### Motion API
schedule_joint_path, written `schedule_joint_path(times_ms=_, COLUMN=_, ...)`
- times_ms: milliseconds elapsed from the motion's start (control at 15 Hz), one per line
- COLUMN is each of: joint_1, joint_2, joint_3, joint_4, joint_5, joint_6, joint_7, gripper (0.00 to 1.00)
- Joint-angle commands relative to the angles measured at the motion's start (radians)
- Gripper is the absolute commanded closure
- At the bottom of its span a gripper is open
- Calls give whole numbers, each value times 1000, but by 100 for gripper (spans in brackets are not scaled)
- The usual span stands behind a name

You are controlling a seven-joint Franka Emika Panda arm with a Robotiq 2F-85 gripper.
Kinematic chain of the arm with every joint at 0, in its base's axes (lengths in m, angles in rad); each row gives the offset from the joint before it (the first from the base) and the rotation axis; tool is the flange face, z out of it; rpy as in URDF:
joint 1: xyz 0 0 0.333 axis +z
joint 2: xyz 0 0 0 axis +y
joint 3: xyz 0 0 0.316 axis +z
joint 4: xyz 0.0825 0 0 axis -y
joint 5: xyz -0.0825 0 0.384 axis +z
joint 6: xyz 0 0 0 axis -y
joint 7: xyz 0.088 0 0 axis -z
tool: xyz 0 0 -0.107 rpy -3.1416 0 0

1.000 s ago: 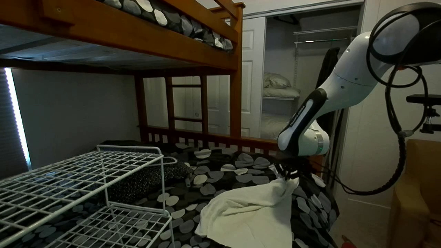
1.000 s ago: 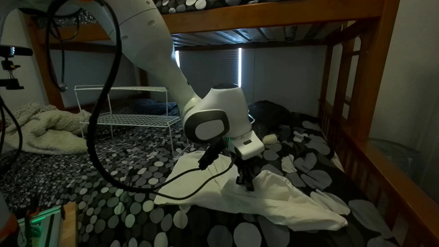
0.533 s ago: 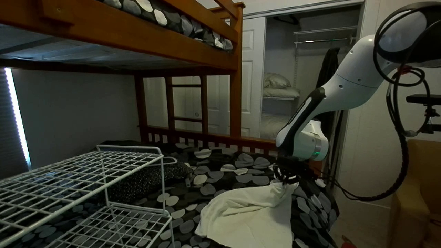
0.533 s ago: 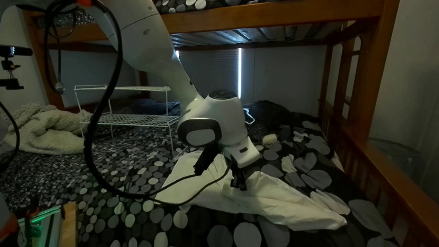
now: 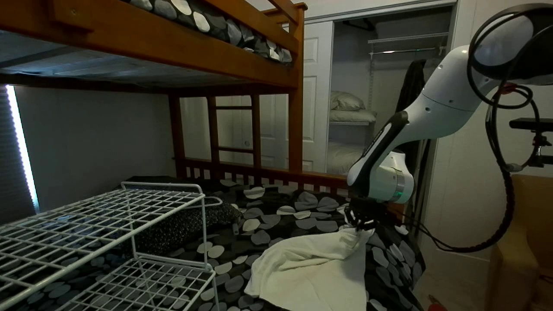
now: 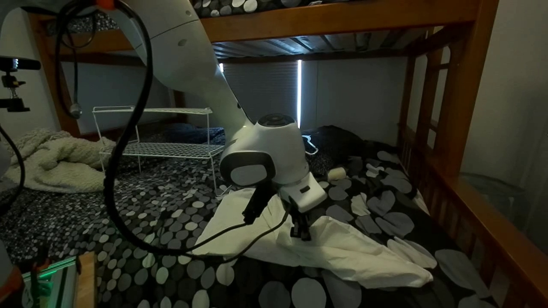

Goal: Straighten the pillow case on the bed

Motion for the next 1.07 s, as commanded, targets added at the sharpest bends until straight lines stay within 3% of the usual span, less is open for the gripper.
schedule_joint_path(times_ms=0, joint_1=-60, joint_2=5, joint_3=32, joint_4=-46, joint_5=30, joint_6=70, joint_7=-59, gripper=99)
schedule_joint_path(times_ms=200, joint_1=-99, joint_2=24, joint_3=48, joint_4=-57, joint_5=31, joint_6=98, joint_7=-74, gripper=99)
schedule_joint_path(times_ms=600, joint_1=-251, joint_2=95, joint_3=206, joint_4=-38, joint_5=83, joint_6=158, joint_7=-126, gripper=99)
schedule_joint_path(times_ms=733, joint_1=-260, joint_2=112, joint_3=202, joint_4=-44, joint_5=65, joint_6=160, joint_7=-115, gripper=99)
schedule_joint_path(times_ms=867, joint_1=-241, joint_2=105, joint_3=165, joint_4=-47, joint_5=48, joint_6=133, joint_7=-96, gripper=69)
schedule_joint_path(times_ms=1000, joint_1=-216, joint_2=66, joint_3=128, joint_4=-51, joint_5=37, joint_6=85, joint_7=-80, gripper=56)
